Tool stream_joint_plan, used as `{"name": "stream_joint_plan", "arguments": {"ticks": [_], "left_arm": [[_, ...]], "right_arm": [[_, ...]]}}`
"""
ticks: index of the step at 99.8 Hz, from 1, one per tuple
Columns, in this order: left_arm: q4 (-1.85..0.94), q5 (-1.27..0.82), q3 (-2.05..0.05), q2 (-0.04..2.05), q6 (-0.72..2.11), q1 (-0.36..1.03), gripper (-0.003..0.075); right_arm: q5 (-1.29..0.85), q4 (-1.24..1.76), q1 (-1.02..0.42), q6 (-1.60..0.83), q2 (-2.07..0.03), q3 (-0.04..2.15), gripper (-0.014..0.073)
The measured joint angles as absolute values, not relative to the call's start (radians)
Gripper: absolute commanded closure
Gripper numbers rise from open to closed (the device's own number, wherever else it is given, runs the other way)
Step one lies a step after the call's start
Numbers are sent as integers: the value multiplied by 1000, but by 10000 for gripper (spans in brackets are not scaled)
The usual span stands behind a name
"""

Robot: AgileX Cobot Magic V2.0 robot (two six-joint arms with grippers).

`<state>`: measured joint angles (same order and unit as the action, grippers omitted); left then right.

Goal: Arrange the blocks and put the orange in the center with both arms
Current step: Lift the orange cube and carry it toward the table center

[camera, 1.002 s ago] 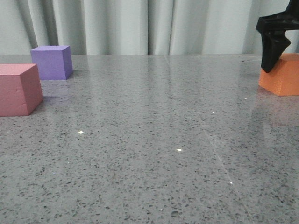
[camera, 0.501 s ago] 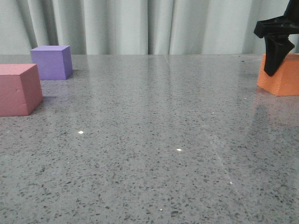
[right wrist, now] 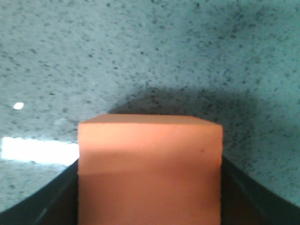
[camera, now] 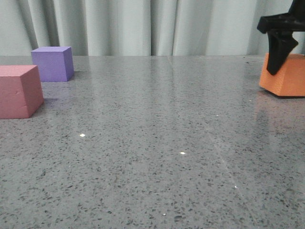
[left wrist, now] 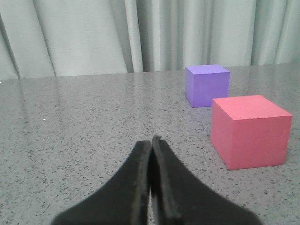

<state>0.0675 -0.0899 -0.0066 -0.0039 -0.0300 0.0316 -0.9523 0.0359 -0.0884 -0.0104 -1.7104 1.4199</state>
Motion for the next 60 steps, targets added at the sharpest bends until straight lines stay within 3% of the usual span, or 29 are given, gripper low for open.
{"name": "stream_joint_plan", "arguments": {"ticks": [27,60], "left_arm": [[67,-90,-7,-4,-30,32,739],[67,-90,-7,-4,-30,32,739]], "right_arm": [[-1052,51,-159,108,-1710,1560,366],[-1120,-81,-418,387,-1745,1711,366]]}}
